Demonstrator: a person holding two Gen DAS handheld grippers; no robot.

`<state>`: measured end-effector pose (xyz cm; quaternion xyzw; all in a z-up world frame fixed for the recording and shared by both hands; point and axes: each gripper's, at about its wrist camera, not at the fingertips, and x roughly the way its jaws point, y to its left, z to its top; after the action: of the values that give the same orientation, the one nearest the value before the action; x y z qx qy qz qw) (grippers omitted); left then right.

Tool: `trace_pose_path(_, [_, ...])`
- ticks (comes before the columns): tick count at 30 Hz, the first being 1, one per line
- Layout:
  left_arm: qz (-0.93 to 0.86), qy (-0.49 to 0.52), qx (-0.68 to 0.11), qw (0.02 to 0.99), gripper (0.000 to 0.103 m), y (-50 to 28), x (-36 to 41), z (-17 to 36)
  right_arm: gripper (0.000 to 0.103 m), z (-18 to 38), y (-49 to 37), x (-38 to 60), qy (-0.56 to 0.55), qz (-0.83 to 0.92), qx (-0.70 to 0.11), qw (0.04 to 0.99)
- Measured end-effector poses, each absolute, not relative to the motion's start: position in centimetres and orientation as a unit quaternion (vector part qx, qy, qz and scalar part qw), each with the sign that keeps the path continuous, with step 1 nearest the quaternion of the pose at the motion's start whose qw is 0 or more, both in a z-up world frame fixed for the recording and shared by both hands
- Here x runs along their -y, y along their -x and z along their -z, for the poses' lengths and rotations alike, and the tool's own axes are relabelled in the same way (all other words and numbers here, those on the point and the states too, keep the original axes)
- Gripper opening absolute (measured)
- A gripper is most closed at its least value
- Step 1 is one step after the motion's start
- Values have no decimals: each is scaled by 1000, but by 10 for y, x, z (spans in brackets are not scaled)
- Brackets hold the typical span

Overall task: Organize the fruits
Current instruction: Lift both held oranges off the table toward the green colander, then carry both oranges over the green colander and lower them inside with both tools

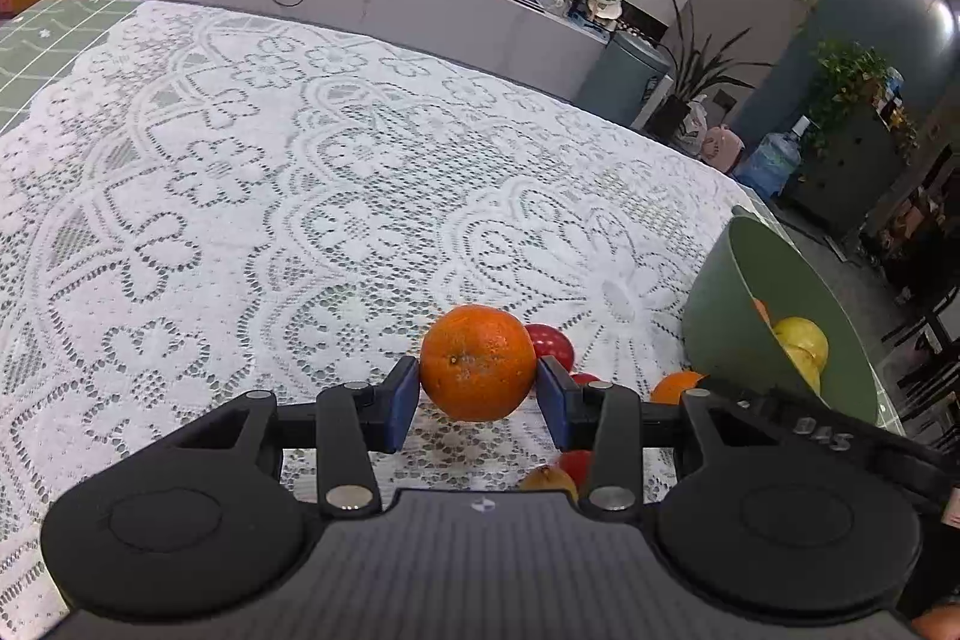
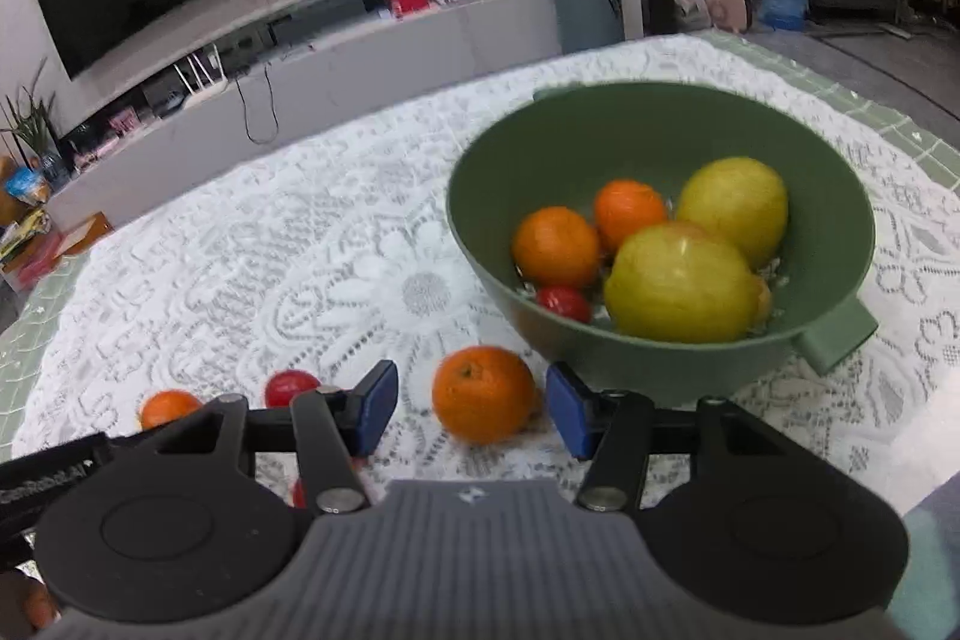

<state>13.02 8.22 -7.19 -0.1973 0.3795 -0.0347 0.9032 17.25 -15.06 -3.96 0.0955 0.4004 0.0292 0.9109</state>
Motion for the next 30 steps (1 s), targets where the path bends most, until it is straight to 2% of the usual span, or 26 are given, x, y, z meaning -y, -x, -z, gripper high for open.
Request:
trace_pose_path(7, [44,178,-383,905,48,-130,-74,72,52,55,-190,147,-99,-12,-434,895])
trace_pose_path(10, [44,177,-386,905,48,-132,-73,73,43,60,-194,145,-97,-13,-443,891])
trace_pose_path(19, [42,177,-384,905,48,-130,-74,72,41,57,-191,143,-103,-36,-446,888])
trace_pose_path(30, [27,184,-365,912,48,-111,-72,52,41,22,-163,141,-92,-125,-409,899])
